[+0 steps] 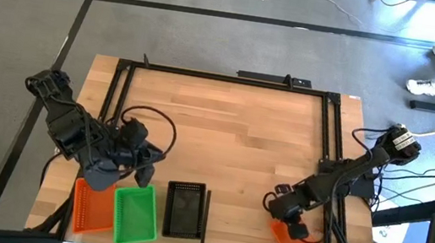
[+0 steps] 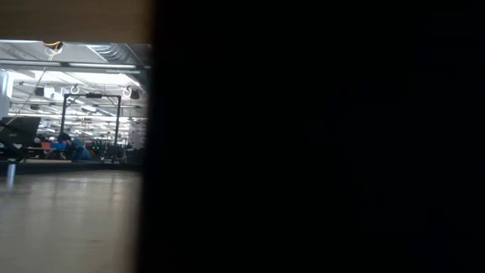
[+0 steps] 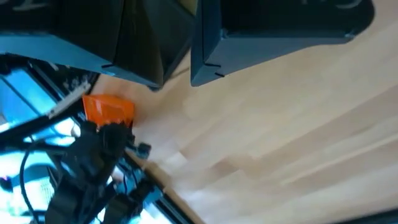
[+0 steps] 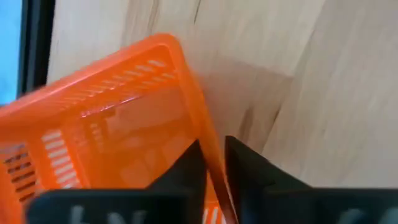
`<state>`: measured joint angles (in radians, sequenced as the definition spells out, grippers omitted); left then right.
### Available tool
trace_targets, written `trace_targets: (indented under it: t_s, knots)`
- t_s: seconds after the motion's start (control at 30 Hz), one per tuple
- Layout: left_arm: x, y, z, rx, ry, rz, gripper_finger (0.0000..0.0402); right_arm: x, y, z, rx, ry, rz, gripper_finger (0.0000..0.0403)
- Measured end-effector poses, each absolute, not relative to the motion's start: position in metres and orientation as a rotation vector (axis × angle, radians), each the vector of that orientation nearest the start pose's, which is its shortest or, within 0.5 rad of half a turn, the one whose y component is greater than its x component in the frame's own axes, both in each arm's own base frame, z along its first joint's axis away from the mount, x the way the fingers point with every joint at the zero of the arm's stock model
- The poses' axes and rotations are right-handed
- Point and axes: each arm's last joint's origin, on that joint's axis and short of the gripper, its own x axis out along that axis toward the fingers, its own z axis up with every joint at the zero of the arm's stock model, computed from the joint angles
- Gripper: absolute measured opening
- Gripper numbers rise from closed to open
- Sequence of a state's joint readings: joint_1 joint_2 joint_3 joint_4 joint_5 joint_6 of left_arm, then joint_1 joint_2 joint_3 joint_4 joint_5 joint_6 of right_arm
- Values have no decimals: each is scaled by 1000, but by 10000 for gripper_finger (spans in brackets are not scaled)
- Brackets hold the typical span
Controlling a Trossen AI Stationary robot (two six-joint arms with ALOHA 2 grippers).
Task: Stack baskets on shelf by color
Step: Stack the orange basket on top of the other orange baskets on the shelf
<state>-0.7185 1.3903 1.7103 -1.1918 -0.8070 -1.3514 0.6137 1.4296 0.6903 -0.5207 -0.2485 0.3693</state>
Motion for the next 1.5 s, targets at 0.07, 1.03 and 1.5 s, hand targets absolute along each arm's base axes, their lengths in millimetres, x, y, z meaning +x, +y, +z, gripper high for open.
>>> trace_targets:
  t_s: [0.07, 1.03, 1.5]
  knots:
    - [196, -145, 430, -710, 464, 448, 73, 189, 140, 153, 94, 1380, 473, 22]
    - [210, -148, 421, -387, 515, 421, 73, 251, 64, 362, -210, 882, -585, 0]
    - [264, -150, 396, 291, 423, 677, 73, 317, 46, 403, -553, 583, -828, 0]
